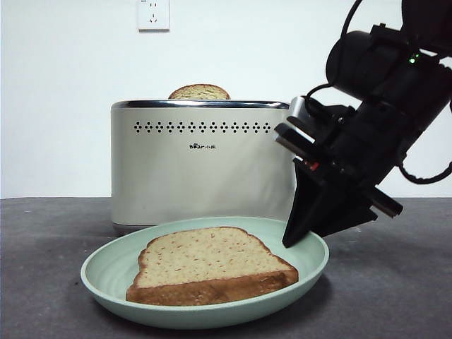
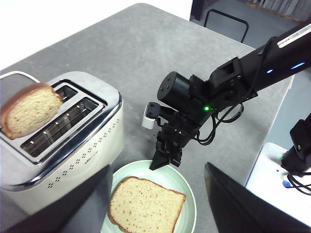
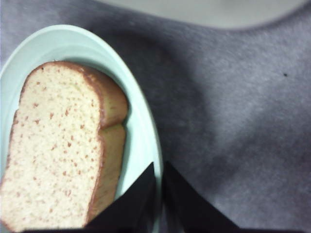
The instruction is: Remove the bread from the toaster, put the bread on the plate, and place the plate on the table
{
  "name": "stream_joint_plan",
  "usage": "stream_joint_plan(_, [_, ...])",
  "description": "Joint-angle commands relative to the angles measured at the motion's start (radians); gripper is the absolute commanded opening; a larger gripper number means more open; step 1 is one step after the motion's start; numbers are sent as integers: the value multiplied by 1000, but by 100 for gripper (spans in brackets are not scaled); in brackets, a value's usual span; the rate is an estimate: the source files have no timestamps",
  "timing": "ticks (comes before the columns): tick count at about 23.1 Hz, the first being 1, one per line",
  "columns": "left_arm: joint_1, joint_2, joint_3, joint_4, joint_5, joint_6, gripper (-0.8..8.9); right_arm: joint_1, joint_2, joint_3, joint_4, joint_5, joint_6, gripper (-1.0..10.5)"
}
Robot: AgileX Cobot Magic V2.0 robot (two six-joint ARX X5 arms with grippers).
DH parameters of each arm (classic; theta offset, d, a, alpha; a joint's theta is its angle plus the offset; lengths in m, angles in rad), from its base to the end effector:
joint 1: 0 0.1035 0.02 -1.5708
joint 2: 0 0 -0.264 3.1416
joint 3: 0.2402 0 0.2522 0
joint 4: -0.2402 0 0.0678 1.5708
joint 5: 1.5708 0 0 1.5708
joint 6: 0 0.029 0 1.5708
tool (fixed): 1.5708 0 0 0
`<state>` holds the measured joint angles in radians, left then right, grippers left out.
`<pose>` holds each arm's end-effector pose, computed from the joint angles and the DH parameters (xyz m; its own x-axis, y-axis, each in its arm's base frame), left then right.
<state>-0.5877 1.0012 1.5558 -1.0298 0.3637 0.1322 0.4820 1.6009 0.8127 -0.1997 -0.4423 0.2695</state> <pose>0.1097 -0.0855 0.4624 0.4944 -0.7568 -0.4276 0.8248 0.5637 -0.0441 0.2556 0.1477 0.1575 0.2424 0.6099 -0.7545 -0.4081 0.7697 0.4910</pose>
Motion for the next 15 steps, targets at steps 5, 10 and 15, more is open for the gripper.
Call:
stream_joint_plan(5, [-9, 5, 25, -27, -6, 4, 294, 6, 39, 13, 8, -2, 9, 49])
stream_joint_plan(10, [-9, 5, 25, -32, -6, 5, 294, 5, 39, 13, 5, 6, 13, 223])
stream_joint_plan(15, [-9, 5, 25, -42, -6, 6, 294, 5, -4, 13, -41, 24, 6, 229])
